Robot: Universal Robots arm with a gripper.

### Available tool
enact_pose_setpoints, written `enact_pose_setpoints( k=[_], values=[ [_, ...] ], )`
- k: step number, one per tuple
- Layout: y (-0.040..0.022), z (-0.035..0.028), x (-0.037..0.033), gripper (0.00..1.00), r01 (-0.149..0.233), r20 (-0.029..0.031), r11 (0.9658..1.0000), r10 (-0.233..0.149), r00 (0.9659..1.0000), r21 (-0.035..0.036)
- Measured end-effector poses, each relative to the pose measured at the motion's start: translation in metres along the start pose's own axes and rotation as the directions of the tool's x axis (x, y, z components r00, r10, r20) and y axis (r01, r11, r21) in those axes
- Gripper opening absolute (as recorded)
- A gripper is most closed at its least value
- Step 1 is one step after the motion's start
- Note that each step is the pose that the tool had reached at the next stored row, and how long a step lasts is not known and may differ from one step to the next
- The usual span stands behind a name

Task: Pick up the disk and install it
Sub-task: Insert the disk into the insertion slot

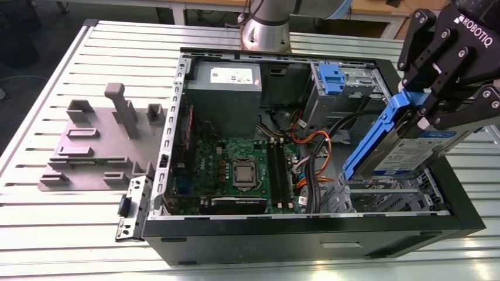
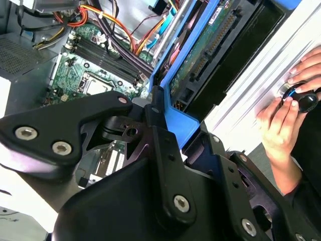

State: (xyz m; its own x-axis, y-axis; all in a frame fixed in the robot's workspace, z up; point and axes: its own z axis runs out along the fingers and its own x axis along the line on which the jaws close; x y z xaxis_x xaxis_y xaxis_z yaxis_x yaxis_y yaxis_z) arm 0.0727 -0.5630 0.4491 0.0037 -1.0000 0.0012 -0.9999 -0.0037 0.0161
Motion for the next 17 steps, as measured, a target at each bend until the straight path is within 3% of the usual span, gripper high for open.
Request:
enact_pose_setpoints(
  k=[7, 17],
  values=[
    [-0.0065, 0.0038, 0.0003, 0.36, -0.002, 0.0, 1.0, 0.002, 1.0, 0.0],
    [-0.0068, 0.008, 0.0021, 0.36, -0.007, 0.0002, 1.0, 0.007, 1.0, 0.0]
  ],
)
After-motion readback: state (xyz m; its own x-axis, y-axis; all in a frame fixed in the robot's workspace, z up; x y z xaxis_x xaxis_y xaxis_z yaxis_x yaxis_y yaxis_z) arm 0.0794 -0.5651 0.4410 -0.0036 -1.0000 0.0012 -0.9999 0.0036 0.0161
